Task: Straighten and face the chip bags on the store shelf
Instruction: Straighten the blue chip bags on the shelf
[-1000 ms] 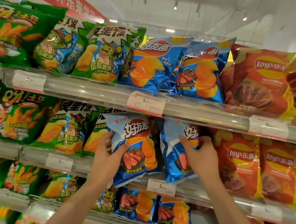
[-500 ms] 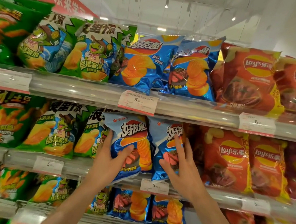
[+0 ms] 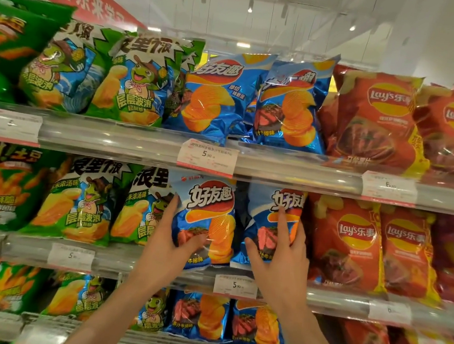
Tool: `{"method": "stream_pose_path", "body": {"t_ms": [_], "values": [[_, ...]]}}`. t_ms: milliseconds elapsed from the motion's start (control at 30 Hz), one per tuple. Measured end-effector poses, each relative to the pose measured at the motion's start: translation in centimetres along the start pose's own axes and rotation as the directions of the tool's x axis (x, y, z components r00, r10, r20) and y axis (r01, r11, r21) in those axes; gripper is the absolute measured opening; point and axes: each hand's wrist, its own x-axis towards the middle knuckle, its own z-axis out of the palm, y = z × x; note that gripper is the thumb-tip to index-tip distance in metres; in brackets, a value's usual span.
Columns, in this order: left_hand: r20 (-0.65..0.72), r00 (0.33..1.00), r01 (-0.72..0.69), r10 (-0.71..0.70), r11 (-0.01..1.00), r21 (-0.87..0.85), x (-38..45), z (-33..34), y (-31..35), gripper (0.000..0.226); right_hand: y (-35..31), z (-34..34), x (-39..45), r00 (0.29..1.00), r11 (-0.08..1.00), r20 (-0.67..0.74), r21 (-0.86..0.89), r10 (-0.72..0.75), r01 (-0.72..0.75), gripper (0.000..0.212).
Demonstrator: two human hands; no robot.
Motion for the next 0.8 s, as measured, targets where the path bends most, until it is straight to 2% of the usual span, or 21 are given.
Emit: {"method": "stream_pose_path", "body": {"t_ms": [67, 200, 233, 300, 367, 467, 567, 733, 800], "values": [[0.017, 0.999, -0.036, 0.034, 0.99, 0.138, 0.7, 0.2, 0.3, 0.093, -0.2, -0.1, 0.1, 1.0, 1.0, -0.017, -0.006, 0.006, -0.006, 0.087], [0.162, 0.985, 0.007, -0.051, 0.965, 0.263, 2.7, 0.7, 0.8, 0.096, 0.2, 0.0, 0.2, 0.999, 1.0, 0.041, -0.007, 0.011, -0.011, 0.087], [0.149, 0.988, -0.016, -0.042, 0.929, 0.368, 2.9, 0.8, 0.8, 0.095, 0.5, 0.1, 0.1, 0.998, 1.0, 0.055, 0.005, -0.001, 0.0, 0.087], [0.048, 0.995, -0.097, 0.085, 0.839, 0.535, 2.6, 1.3, 0.4, 0.095, 1.1, 0.0, -0.1, 0.997, 0.997, 0.07, 0.074, -0.026, 0.021, 0.084], [0.001, 0.98, -0.16, 0.198, 0.793, 0.587, 1.8, 1.9, 0.5, 0.089, 1.7, -0.3, -0.1, 0.996, 0.984, 0.084, 0.176, -0.011, -0.004, 0.079], [0.034, 0.98, -0.171, 0.194, 0.748, 0.642, 1.4, 3.0, 0.0, 0.071, 2.2, -0.7, 0.0, 0.993, 0.978, 0.118, 0.208, -0.004, -0.02, 0.076], [0.093, 0.982, -0.183, 0.163, 0.724, 0.665, 2.1, 3.8, -0.7, 0.07, 2.3, -0.1, 0.1, 0.99, 0.988, 0.142, 0.154, -0.006, -0.017, 0.079], [0.168, 0.973, -0.231, 0.159, 0.705, 0.67, 3.7, 4.0, -1.4, 0.073, 1.7, 0.5, 0.2, 0.999, 0.996, -0.032, -0.091, 0.003, -0.006, 0.083], [0.185, 0.971, -0.239, 0.155, 0.707, 0.665, 4.1, 4.1, -1.6, 0.073, 1.3, 1.1, 0.3, 0.998, 0.984, -0.053, -0.178, 0.019, -0.028, 0.083]]}}
